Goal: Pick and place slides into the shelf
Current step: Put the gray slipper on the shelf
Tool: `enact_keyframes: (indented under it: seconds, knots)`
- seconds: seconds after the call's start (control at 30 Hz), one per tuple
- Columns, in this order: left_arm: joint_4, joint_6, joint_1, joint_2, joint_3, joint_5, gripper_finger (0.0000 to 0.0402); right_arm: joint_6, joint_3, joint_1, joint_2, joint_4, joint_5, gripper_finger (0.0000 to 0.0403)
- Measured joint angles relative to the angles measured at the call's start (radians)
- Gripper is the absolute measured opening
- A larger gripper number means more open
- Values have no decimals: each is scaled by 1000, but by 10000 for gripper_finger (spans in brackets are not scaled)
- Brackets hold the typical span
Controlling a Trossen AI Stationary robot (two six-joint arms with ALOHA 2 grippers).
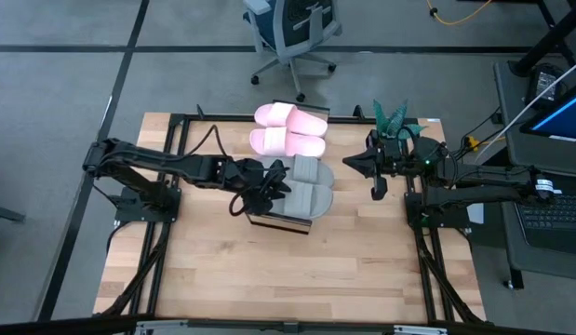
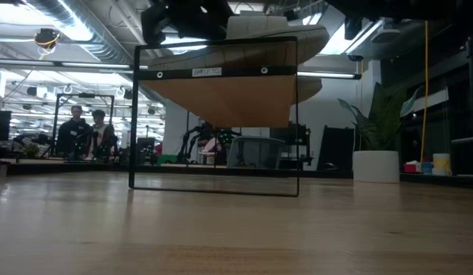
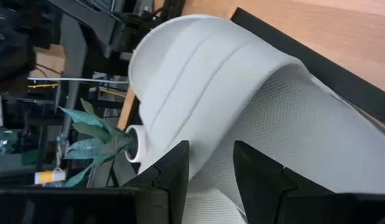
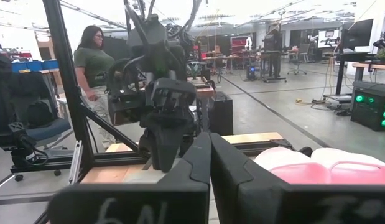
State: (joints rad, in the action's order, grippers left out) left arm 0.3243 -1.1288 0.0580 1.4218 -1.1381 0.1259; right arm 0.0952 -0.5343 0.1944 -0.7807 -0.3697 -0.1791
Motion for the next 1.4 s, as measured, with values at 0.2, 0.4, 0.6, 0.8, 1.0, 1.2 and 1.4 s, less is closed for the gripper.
enact_keyframes:
  seconds: [0.2, 0.4, 0.6, 0.8, 1.0, 1.2, 1.4]
  knots:
    - [16, 1, 2, -26, 0, 16, 117, 0, 0, 0, 0, 1, 0, 4]
    - [47, 4, 3, -44, 1, 46, 117, 0, 0, 0, 0, 0, 1, 4]
    - [-29, 28, -2, -56, 0, 51, 117, -2, 0, 0, 0, -1, 1, 4]
    - [-178, 31, -5, -67, 0, 34, 117, -19, 0, 0, 0, -3, 1, 4]
    - [-233, 29, -13, -60, 0, 25, 117, -28, 0, 0, 0, -7, 1, 4]
    - [-283, 99, -22, -60, 0, 5, 117, -29, 0, 0, 0, -8, 2, 4]
    - [-284, 256, -39, -60, 0, 15, 117, -24, 0, 0, 0, -18, 2, 4]
